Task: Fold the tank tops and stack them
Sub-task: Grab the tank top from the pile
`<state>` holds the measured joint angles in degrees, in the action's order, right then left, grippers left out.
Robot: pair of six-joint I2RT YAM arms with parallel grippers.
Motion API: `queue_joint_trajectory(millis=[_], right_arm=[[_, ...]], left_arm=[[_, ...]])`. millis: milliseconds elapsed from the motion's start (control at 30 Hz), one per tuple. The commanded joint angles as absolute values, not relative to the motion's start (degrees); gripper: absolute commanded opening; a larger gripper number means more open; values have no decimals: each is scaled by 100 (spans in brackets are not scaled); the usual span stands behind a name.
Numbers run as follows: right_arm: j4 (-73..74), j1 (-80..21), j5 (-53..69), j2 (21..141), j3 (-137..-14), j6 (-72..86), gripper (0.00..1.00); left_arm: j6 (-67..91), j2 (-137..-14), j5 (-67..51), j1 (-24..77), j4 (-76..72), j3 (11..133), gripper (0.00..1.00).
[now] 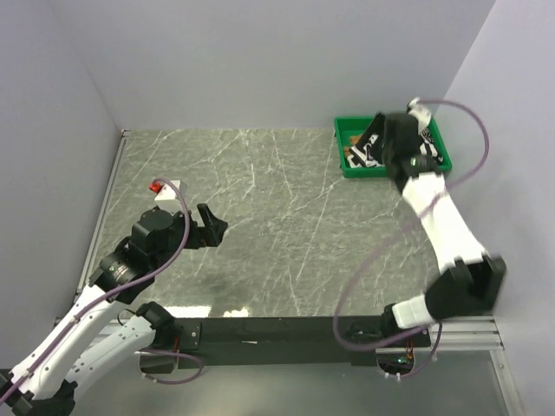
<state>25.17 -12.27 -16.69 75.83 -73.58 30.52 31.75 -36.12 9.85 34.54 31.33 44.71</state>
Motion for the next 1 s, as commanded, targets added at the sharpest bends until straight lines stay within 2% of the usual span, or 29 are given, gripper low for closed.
queue_joint_trajectory(millis=[0, 133, 267, 600, 867, 967], right_arm=[[2810, -398, -1599, 8935, -8768, 2917, 93], [3120, -62, -1792, 10577, -10184, 3059, 88], [3532, -18, -2021, 11573, -11317, 3155, 84], [3059, -26, -1986, 12409, -11109, 3269, 80], [2813, -35, -1934, 12849, -11320, 3401, 65], [2716, -26, -1890, 12920, -11338, 3393, 55]], left_arm=[[3243, -3779, 738, 3472, 3006, 4921, 99], [3191, -4077, 835, 3472, 2988, 5080, 100], [3164, -4376, 870, 3472, 2971, 5212, 99], [3076, -5053, 932, 3472, 2769, 5335, 99], [3103, -5264, 932, 3463, 2672, 5370, 99], [3103, -5300, 949, 3463, 2646, 5361, 99]])
